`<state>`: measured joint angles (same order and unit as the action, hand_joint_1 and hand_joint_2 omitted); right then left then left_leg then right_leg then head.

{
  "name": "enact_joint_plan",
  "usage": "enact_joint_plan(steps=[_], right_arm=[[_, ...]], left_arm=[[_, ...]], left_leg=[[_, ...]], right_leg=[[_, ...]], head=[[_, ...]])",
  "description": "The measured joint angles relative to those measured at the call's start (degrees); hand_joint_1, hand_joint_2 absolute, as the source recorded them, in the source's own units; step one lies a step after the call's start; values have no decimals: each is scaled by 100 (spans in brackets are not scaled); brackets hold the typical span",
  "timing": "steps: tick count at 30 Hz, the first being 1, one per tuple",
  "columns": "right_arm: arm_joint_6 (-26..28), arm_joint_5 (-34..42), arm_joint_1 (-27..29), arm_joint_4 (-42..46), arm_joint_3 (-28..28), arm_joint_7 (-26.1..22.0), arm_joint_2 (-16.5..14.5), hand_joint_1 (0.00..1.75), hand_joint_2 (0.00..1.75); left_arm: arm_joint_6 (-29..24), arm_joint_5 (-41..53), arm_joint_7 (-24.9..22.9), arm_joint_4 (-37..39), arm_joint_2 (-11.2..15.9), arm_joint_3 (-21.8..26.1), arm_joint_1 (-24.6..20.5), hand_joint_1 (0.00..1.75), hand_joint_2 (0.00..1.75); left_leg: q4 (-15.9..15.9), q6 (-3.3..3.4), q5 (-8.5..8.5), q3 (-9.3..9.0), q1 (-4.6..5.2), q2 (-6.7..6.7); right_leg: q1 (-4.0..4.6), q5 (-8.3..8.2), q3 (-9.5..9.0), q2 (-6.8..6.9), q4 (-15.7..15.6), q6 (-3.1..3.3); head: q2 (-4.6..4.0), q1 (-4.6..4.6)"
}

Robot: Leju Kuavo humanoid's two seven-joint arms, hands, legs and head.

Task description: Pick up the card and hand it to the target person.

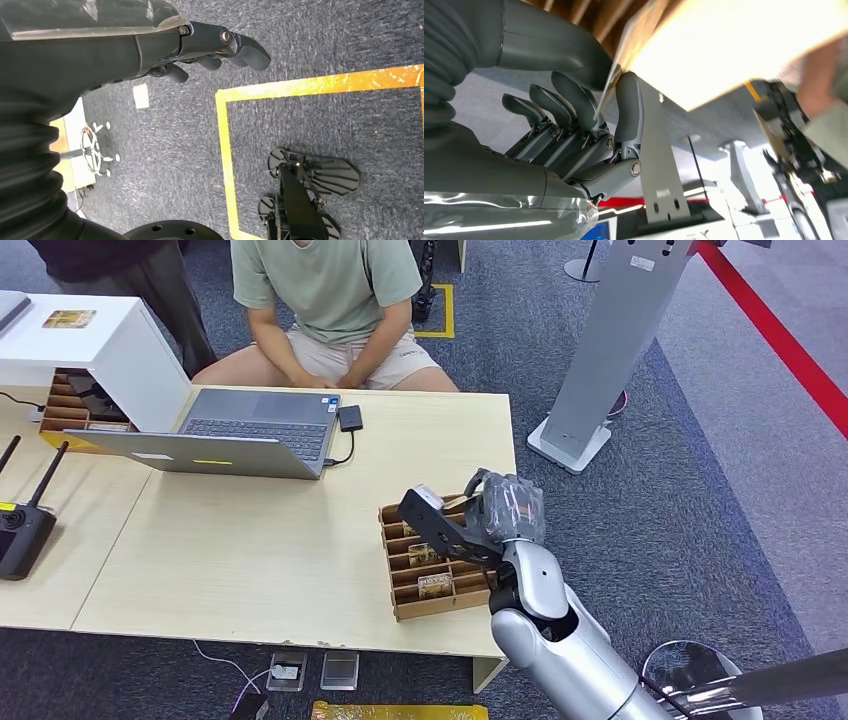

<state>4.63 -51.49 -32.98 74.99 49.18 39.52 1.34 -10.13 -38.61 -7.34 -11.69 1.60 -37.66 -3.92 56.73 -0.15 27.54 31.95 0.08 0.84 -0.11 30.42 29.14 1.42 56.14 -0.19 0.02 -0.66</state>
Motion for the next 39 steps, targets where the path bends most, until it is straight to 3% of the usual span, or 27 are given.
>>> enact_joint_plan(steps=[11, 18, 22, 26, 31, 39], right_arm=[[161, -105, 286, 1374, -308, -58, 336, 173, 175], [244, -36, 401, 1738, -374, -209, 407, 173, 175], [421, 233, 401, 1688, -376, -533, 396, 173, 175], [629, 690, 113, 1038, -365, -1298, 192, 173, 175], [938, 1246, -728, -514, -320, -2287, -398, 173, 175], [973, 1381, -1909, -2938, -241, -2300, -1333, 173, 175]], left_arm=[[-8, -41, -48, 0, 0, 0, 0, 0, 175], [-17, -75, -57, 0, 0, 0, -1, 0, 175], [-15, -79, -66, 0, 0, -1, -4, 0, 175], [17, -10, -63, 0, 0, -28, -21, 0, 175], [45, 85, -60, 0, -2, -116, -48, 0, 175], [32, 72, -89, 0, -1, -255, -58, 0, 175]], left_leg=[[0, 0, 0, 0, 0, 0], [0, 0, 0, 1, 0, 0], [-1, 0, 0, 5, 0, -1], [-1, 1, -1, 10, 0, -2], [-1, 2, -6, 12, 0, -4], [-1, 3, -7, 20, 0, -10]], right_leg=[[0, 0, -1, 0, 0, 0], [0, 0, -1, 0, 0, 0], [0, 0, -2, 0, 0, 0], [1, -1, -5, 0, 2, 0], [2, -2, -2, 2, 7, -1], [2, -1, 7, 6, 8, -1]], head=[[0, 0], [0, 0], [0, 1], [0, -1], [0, -4], [0, -14]])
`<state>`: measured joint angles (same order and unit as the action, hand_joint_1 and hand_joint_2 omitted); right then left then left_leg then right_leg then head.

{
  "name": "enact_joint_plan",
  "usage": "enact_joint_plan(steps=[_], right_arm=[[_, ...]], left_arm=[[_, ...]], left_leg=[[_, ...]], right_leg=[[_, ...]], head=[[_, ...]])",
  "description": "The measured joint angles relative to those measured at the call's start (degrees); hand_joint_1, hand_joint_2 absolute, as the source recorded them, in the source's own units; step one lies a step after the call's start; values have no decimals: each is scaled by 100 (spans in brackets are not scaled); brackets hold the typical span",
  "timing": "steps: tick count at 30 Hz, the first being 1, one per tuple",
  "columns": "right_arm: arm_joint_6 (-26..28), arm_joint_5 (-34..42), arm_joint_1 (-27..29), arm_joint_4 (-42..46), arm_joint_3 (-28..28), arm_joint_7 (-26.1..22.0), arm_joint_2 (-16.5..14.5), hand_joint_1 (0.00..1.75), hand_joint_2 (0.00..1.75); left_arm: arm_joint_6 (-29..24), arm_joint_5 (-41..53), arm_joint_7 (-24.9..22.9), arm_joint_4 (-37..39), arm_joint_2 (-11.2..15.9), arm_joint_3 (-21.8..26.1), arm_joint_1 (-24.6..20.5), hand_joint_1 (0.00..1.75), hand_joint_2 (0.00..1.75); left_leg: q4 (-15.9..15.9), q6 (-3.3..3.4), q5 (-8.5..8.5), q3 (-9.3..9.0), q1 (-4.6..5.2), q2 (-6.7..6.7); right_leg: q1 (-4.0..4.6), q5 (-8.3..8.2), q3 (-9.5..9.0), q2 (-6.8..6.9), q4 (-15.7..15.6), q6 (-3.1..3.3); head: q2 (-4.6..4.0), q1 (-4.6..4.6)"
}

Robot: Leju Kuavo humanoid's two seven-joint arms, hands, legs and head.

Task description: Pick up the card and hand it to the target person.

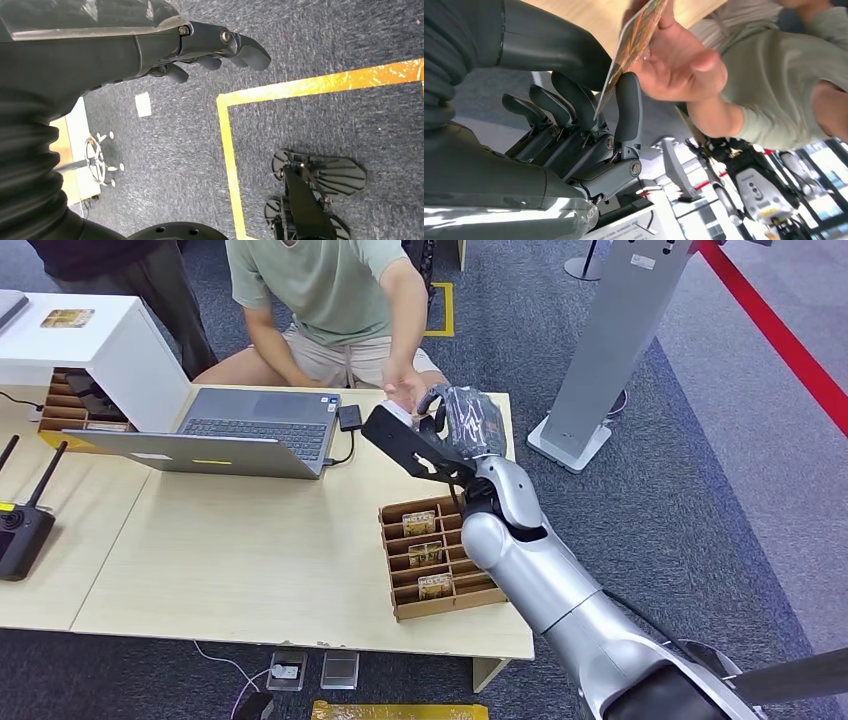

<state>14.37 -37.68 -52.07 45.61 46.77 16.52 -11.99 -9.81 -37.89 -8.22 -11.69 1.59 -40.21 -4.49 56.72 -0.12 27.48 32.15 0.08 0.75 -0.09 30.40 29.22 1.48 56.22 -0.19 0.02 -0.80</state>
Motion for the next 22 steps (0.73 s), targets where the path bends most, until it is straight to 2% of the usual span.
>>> enact_joint_plan(steps=[9, 13, 22], right_arm=[[98, -63, -366, -1232, 38, 84, -356, 173, 175], [103, -97, -424, -1492, 46, 97, -411, 0, 175], [217, -159, -455, -1775, 56, 81, -477, 0, 175]], left_arm=[[8, -15, -110, 0, 0, -112, 4, 0, 175], [23, -21, -38, 0, 0, -149, 7, 0, 175], [71, -22, 141, 0, 1, -223, 2, 0, 175]], left_leg=[[2, 0, 0, 0, 0, 0], [3, 0, 0, -2, 0, 1], [3, 0, 0, -1, 0, 3]], right_leg=[[-1, -1, 0, 0, -4, -2], [-1, -3, 1, -1, -4, -3], [-1, -3, 1, -1, -4, -3]], head=[[1, 0], [0, -1], [0, 0]])
